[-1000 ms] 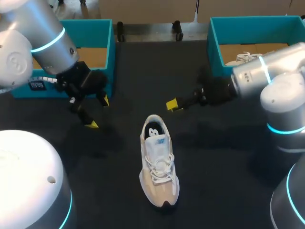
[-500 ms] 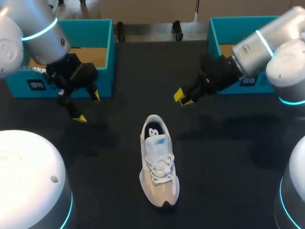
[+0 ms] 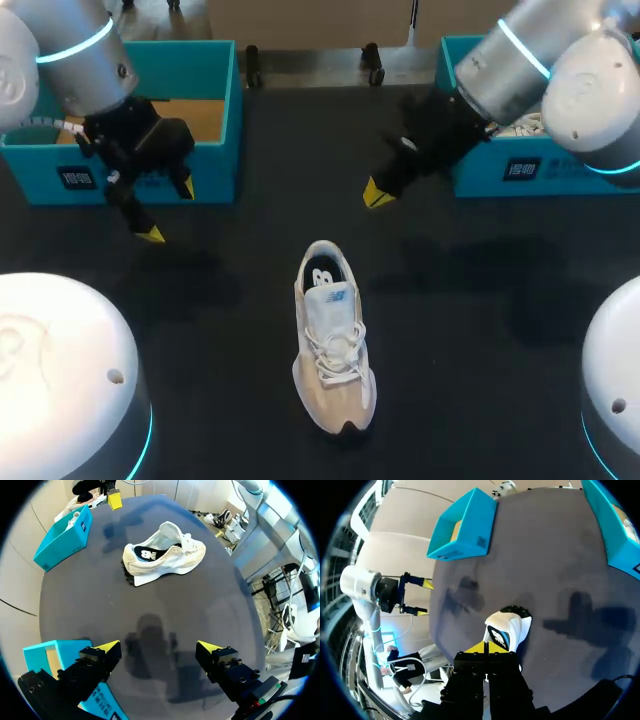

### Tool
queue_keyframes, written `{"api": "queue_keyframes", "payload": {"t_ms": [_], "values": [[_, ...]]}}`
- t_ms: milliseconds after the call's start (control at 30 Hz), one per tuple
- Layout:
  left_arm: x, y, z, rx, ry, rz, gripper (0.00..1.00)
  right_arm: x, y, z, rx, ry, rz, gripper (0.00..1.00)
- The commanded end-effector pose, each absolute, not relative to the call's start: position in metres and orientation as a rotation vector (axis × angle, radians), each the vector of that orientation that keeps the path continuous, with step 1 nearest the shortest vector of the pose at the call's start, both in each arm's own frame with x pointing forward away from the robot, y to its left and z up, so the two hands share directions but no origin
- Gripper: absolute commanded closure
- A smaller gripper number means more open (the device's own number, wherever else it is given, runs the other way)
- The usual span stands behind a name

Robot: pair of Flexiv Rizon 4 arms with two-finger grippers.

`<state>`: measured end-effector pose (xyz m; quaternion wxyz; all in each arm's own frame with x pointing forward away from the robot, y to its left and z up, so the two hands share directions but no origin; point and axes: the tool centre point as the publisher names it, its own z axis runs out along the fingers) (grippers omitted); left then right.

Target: Take the shoe out of the shoebox, open the shoe tongue, remove and reinsert the insole, then place the shoe into the shoebox

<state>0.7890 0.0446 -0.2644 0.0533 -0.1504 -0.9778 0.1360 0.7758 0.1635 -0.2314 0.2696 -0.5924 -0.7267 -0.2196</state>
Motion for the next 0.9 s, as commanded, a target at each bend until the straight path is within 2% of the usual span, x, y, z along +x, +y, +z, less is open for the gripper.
{"api": "queue_keyframes", "payload": {"t_ms": [33,500,900], "values": [[0.798,0.054,-0.257,-0.451,-2.963,0.442,0.00,0.765,0.178,-0.220,-1.772,-2.116,-0.461,1.00],[0.798,0.054,-0.257,-0.451,-2.963,0.442,0.00,0.761,0.180,-0.217,-1.812,-2.133,-0.478,1.00],[0.839,0.100,-0.252,-0.892,-2.948,0.488,0.00,0.750,0.222,-0.225,-1.921,-2.291,-0.416,1.00]]}}
